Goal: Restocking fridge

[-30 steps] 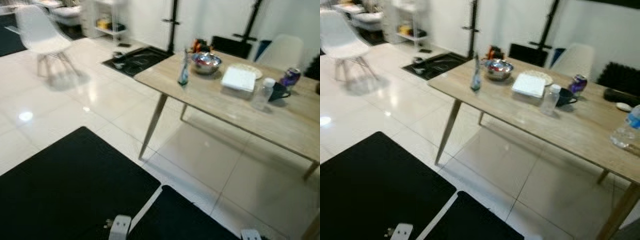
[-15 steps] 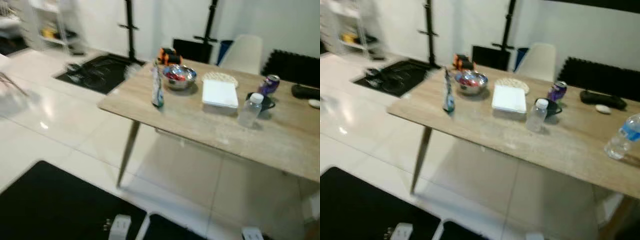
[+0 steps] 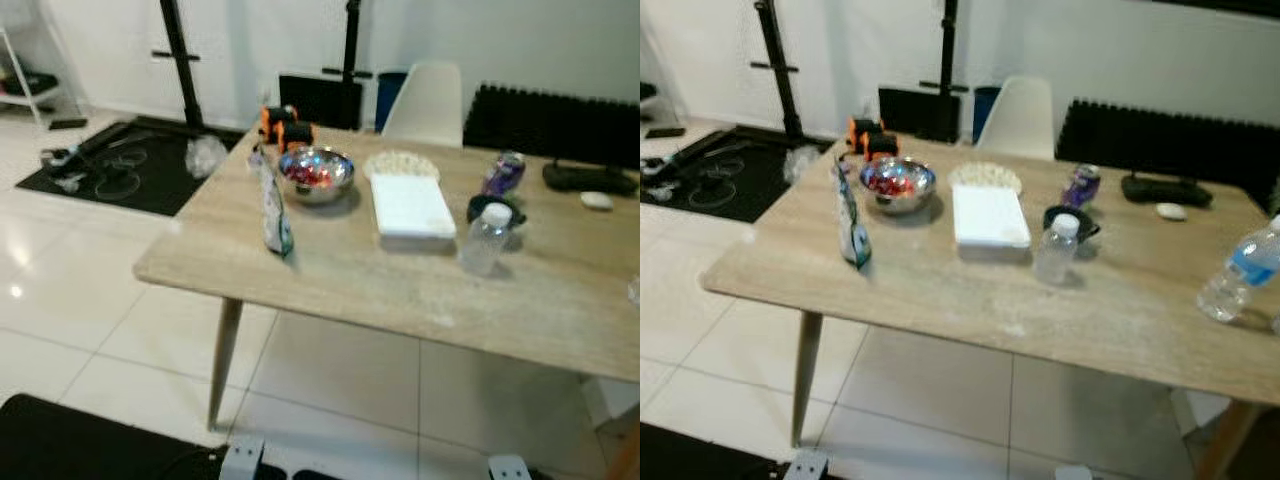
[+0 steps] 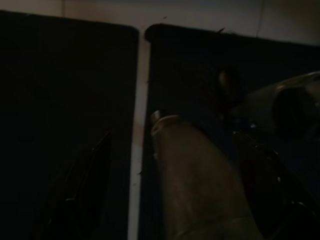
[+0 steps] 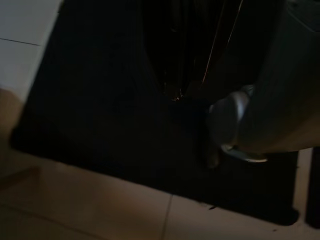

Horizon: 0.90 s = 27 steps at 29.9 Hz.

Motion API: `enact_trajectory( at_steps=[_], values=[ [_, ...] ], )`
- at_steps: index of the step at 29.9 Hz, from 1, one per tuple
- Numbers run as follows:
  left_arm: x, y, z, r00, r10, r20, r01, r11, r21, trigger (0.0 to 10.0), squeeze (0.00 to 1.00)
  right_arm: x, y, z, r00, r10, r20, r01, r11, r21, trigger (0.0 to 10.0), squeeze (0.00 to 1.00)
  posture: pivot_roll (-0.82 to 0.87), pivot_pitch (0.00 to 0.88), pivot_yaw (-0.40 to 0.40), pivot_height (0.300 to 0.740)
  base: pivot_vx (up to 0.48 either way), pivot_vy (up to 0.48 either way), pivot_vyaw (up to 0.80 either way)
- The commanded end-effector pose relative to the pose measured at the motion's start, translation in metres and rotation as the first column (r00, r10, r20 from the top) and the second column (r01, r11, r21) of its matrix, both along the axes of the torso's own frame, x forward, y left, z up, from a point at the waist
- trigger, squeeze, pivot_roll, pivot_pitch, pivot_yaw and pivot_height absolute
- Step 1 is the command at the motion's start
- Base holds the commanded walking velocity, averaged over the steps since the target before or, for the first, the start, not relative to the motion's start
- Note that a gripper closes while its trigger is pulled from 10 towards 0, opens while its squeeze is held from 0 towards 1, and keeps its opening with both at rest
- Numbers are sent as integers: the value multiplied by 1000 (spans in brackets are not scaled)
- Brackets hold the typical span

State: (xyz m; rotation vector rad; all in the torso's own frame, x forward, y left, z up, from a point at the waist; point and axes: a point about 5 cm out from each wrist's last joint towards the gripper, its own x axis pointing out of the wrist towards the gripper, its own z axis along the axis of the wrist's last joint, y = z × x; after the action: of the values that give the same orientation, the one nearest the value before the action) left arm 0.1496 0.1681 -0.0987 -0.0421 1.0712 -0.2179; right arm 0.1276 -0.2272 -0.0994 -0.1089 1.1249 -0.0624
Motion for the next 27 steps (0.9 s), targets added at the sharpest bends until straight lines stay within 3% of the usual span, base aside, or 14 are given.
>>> enact_trajectory(
  at_steps=[1,6,18,27],
  values=[
    [-1,-3,0,1000,-18,-7,18,1000,-3,10000,0,-3,-4,0,1000,-5,-10,5,1000,-14,10000,0,-60,0,-6,740,0,0,0],
    [-1,-4,-1,999,-31,-10,31,1000,-2,10000,0,-4,-4,0,1000,-9,-13,9,1000,-15,10000,0,-60,0,-6,740,0,0,0],
    [-4,-4,-2,1000,-22,-17,22,1000,-19,10000,0,-4,-3,-1,1000,-15,-14,15,1000,-15,10000,0,-58,0,-5,740,187,-350,0],
    [-6,-4,-2,1000,-22,-22,22,1000,-18,10000,0,-5,-1,-2,1000,-7,-26,7,1000,-4,10000,0,-57,0,-8,740,248,-366,-723]
  ],
)
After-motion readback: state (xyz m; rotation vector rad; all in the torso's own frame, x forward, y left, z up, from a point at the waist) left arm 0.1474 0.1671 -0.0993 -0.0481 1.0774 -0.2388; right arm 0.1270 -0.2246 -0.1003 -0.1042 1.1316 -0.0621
